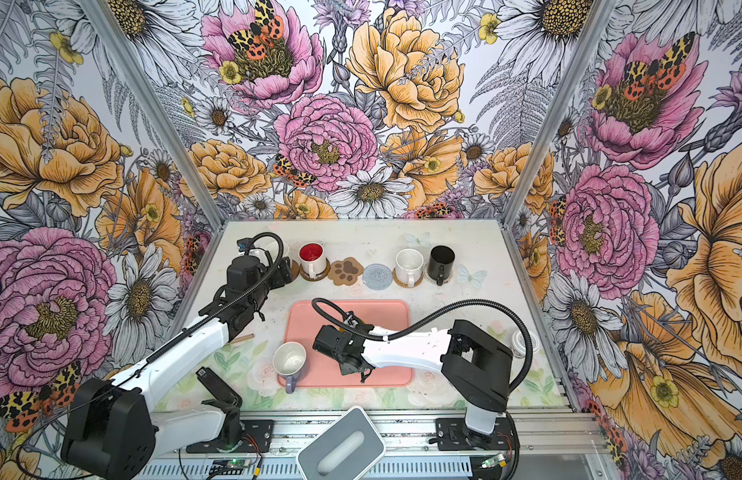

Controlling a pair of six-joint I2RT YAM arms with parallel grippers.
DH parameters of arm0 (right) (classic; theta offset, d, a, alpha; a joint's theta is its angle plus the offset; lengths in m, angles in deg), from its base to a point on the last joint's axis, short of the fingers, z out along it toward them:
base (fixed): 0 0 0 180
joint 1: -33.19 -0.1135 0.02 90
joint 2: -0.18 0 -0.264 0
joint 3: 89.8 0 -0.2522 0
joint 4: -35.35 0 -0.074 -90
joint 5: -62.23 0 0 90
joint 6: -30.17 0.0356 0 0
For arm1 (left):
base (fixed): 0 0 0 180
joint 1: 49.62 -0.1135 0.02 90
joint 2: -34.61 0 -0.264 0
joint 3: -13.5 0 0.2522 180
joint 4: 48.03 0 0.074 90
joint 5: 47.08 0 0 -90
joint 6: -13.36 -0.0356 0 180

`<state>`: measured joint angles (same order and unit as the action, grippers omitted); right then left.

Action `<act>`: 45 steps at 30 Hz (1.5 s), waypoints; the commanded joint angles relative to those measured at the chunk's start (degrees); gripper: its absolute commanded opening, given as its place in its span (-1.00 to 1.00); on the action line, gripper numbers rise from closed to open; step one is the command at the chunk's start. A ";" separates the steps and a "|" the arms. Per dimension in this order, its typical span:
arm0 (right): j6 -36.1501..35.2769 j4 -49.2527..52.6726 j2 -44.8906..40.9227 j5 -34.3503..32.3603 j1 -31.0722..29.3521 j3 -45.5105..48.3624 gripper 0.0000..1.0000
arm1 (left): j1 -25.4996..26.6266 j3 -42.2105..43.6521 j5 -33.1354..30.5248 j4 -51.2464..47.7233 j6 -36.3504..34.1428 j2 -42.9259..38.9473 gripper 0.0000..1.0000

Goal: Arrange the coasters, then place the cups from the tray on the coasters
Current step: 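Close the right gripper inside the yellow mug's rim and lift it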

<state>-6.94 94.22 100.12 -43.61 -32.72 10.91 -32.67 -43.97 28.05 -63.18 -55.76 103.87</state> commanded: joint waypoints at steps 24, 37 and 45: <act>-2.17 -1.36 0.42 0.69 2.72 -2.23 -0.38 | -0.79 -0.24 1.10 0.95 0.27 0.54 0.81; -2.26 -1.33 -1.06 -0.74 2.89 -1.87 -1.00 | -1.11 -0.04 1.16 0.77 0.26 0.31 0.81; -2.99 -1.42 -3.51 -3.21 2.64 -1.45 -1.00 | -1.08 -0.03 1.17 0.78 0.41 0.09 0.81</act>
<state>-9.33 93.67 99.90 -43.11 -30.09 9.90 -33.04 -43.97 28.07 -63.20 -55.76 104.15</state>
